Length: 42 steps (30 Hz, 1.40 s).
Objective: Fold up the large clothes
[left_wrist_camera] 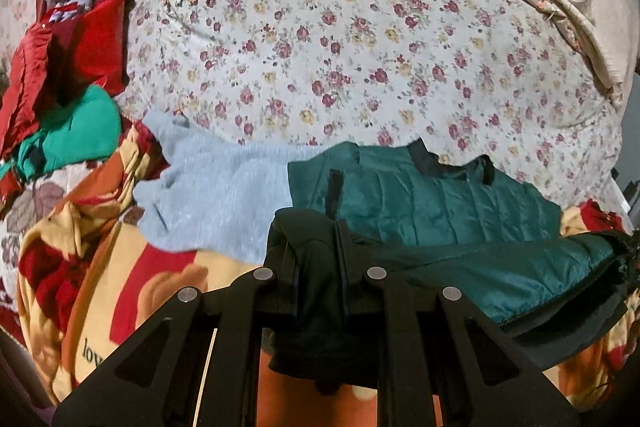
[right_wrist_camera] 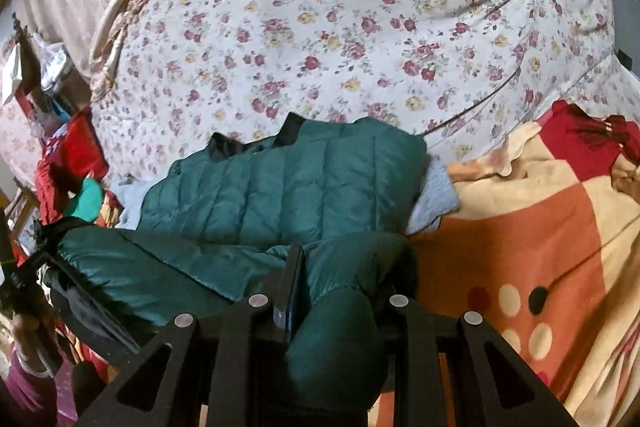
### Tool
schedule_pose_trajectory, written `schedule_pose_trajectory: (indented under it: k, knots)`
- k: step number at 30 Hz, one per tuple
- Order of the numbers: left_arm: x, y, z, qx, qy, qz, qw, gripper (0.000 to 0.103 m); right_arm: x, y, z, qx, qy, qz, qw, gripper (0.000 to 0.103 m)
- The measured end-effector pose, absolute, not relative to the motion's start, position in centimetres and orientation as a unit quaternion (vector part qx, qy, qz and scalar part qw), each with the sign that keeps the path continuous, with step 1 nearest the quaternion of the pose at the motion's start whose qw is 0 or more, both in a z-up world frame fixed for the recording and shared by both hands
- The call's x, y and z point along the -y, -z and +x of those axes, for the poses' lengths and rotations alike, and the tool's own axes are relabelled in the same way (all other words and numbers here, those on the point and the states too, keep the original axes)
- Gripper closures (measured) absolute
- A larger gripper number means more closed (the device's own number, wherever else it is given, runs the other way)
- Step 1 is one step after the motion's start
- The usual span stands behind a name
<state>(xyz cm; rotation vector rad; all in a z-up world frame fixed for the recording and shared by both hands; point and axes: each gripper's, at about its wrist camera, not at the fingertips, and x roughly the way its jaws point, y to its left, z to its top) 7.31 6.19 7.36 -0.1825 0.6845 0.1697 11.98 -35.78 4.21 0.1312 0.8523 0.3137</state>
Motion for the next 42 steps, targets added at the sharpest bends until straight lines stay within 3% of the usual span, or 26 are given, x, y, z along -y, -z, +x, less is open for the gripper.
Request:
schedule_pose_trajectory:
  k: [11,20,23,26,27,28,30,31,34,35,42]
  knots:
    - [-5.6,-6.7,16.4,-0.337,-0.135,-0.064,0.930,0.090,35.6,-4.4,19.6,-0.409,-0.115,0.072,0.903,0.081]
    - [-5.8,-1.2,23.2,-0.386,-0.159,-0.073,0.906,0.088,36.1,1.2,25.7,-0.438,-0.081,0.118,0.887,0.080]
    - [-5.5,0.2,24.1,-0.389,-0.161,-0.062,0.905,0.086,36.7,2.2,26.3,-0.436,-0.086,0.148,0.884,0.074]
    - [-5.8,0.7,24.2,-0.390,-0.155,-0.079,0.904,0.083,37.4,1.5,25.8,-0.428,-0.107,0.179,0.879,0.060]
    - [-6.0,0.8,24.3,-0.390,-0.149,-0.087,0.905,0.082,37.7,1.1,25.5,-0.424,-0.111,0.182,0.880,0.049]
    - [-6.4,0.8,24.2,-0.391,-0.134,-0.098,0.905,0.078,37.9,0.4,25.0,-0.418,-0.117,0.187,0.881,0.032]
    - [-7.1,0.5,24.2,-0.395,-0.108,-0.123,0.904,0.070,38.2,-0.7,24.0,-0.407,-0.119,0.186,0.886,0.018]
    - [-7.7,0.3,24.2,-0.397,-0.093,-0.143,0.902,0.061,38.2,-1.4,23.4,-0.402,-0.108,0.171,0.893,0.017]
    - [-9.3,-0.6,23.3,-0.392,-0.058,-0.201,0.896,0.021,38.3,-2.7,22.0,-0.388,-0.101,0.137,0.906,0.017]
    - [-9.6,-1.1,22.6,-0.381,-0.065,-0.205,0.899,0.017,38.2,-3.4,21.2,-0.379,-0.097,0.120,0.912,0.017]
    - [-10.9,-2.8,19.4,-0.356,-0.069,-0.199,0.910,0.017,36.2,-5.4,16.6,-0.297,-0.129,0.078,0.943,0.017]
